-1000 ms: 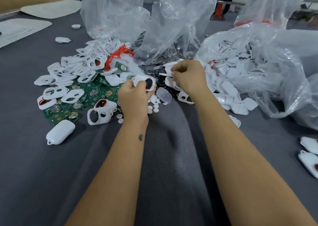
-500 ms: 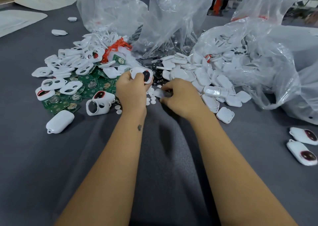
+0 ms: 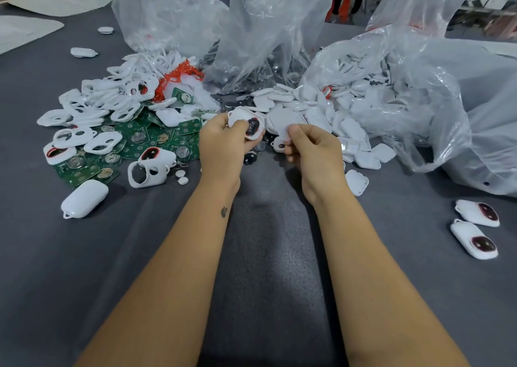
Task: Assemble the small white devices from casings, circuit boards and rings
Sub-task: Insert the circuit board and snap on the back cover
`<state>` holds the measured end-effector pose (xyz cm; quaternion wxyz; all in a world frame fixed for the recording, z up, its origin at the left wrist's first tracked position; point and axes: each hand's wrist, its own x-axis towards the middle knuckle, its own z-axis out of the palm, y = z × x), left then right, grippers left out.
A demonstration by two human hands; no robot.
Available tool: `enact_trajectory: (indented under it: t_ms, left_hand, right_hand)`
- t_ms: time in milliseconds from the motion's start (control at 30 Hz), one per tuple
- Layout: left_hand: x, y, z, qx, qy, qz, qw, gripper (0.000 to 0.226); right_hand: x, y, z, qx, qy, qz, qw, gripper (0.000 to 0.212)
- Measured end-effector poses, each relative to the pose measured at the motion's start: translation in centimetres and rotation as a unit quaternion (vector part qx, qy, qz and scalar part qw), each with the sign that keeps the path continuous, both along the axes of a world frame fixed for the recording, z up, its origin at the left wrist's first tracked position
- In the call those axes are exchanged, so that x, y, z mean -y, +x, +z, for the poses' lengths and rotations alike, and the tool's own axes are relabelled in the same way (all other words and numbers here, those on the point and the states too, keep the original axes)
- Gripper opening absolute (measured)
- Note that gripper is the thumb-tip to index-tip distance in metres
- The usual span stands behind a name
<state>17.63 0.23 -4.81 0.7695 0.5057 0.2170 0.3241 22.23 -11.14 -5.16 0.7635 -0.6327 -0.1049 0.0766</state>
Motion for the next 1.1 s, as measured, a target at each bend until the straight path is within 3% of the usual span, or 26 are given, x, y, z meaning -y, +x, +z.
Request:
enact_trajectory:
  t_ms: [300, 467, 667, 1100]
  left_hand:
    - [2.3, 0.2, 0.0, -0.013, -0.021, -0.112, 0.993, 0.020]
    - [2.9, 0.2, -0.2, -0.028, -0.026, -0.109, 0.993, 0.022]
    - [2.0, 0.2, -0.2, -0.037, -0.075, -0.089, 0.993, 0.016]
    - [1.7, 0.2, 0.1, -0.015, -0.137, -0.108, 0.985, 0.015]
  right_hand:
    - [0.6, 0.7, 0.7, -0.062, 0.123, 0.002, 0.990, 0.011]
    - [0.9, 0.7, 1.0, -0.085, 0.166, -0.012, 0.982, 0.020]
    - [1.0, 0.7, 0.6, -0.002, 0.079, -0.047, 0.996, 0.016]
    - [0.5, 0.6, 0.6, 0.041, 0.068, -0.044, 0.996, 0.030]
